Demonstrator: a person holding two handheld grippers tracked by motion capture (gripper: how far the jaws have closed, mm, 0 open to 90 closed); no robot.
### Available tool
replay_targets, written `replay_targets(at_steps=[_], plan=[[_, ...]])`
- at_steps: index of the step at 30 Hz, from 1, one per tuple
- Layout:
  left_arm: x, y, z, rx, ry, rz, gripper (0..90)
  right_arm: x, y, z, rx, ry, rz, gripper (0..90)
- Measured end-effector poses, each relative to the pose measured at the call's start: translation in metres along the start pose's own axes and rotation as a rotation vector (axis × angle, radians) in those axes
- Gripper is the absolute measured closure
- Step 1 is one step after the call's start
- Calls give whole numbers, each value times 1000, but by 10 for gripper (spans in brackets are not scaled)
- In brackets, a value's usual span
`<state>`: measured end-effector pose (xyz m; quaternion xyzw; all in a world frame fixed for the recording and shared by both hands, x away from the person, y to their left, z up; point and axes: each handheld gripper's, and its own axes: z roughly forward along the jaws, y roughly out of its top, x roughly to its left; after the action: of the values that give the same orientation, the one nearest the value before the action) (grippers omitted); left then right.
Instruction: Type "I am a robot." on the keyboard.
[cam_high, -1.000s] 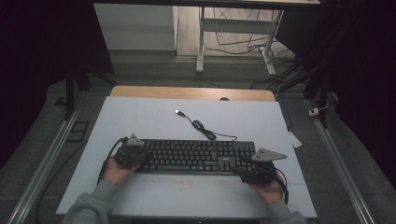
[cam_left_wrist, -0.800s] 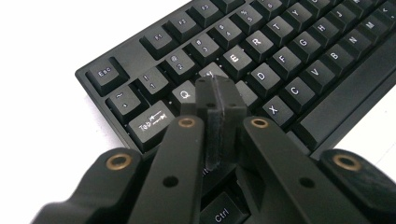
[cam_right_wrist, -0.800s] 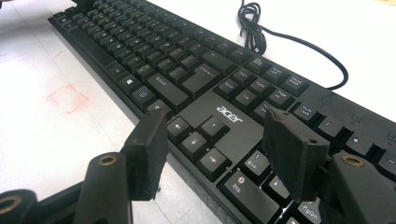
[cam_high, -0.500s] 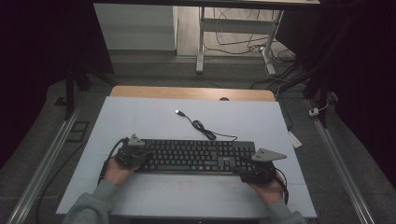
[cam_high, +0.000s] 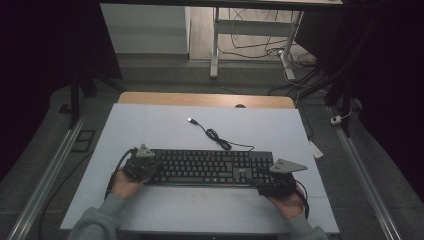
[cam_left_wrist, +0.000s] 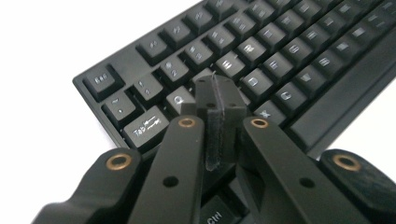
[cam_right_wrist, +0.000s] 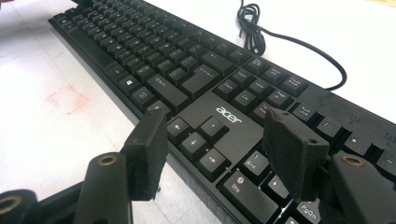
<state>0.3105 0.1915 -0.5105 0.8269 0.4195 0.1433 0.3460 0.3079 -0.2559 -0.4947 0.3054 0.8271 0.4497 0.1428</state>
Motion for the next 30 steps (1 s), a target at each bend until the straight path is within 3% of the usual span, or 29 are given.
replay_targets(at_steps=[3, 9, 15, 22, 30], plan=[[-2, -1, -8, -30, -10, 0, 873, -1, 0, 0, -7, 2, 7, 410], [-6, -8, -21, -88, -23, -31, 595, -1, 0, -1, -7, 1, 6, 410], [-8, -17, -32, -96, -40, -57, 375, -1, 0, 0, -7, 6, 4, 410], [-11, -29, -42, -112, -47, -78, 295, 0, 1, 2, -15, 17, 6, 410], [-11, -26, -35, -96, -57, -61, 278, 8, 9, 8, -22, 32, -14, 412]])
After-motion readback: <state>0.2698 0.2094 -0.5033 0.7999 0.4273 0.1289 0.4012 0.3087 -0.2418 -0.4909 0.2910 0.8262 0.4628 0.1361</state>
